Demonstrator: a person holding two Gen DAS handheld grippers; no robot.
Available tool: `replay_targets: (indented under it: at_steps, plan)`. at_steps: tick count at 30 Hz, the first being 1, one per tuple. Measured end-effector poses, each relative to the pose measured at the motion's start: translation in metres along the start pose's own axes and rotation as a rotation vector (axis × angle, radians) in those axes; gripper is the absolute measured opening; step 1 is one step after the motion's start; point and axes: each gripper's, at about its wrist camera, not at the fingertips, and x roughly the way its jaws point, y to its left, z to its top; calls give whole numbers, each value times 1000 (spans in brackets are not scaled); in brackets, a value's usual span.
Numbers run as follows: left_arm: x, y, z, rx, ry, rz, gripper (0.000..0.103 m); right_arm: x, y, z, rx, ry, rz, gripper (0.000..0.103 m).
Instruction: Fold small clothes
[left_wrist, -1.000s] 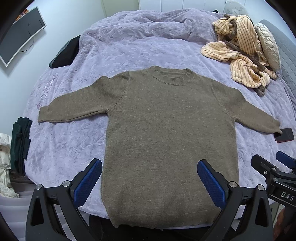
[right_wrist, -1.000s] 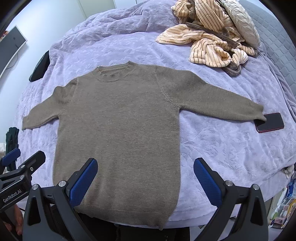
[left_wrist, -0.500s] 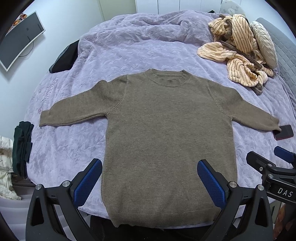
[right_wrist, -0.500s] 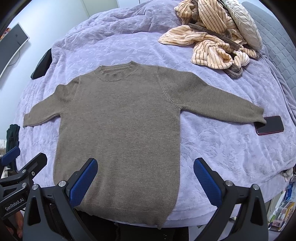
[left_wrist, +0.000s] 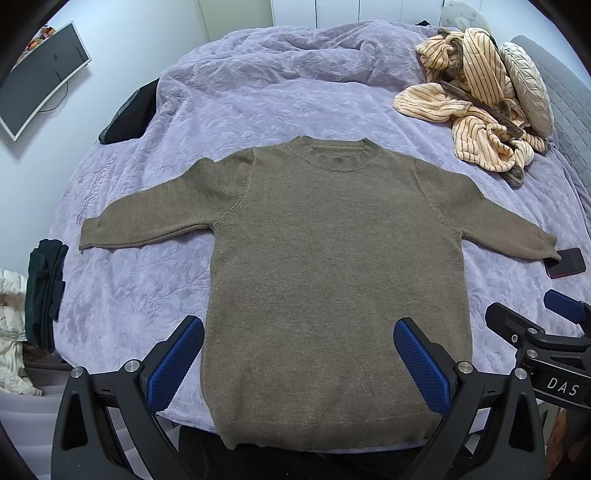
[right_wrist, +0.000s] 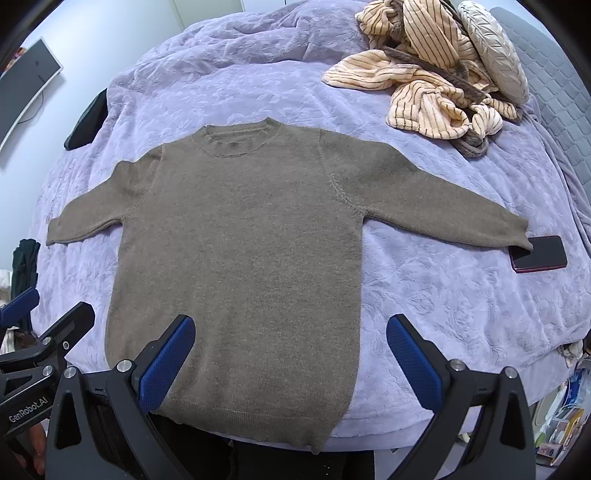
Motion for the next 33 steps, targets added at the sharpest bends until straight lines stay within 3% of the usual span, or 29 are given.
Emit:
replay_targets:
  at_steps: [33]
  plan:
    - [-2,0,-3,-3,6,17,103,1,-1,-1,2,8,8,103]
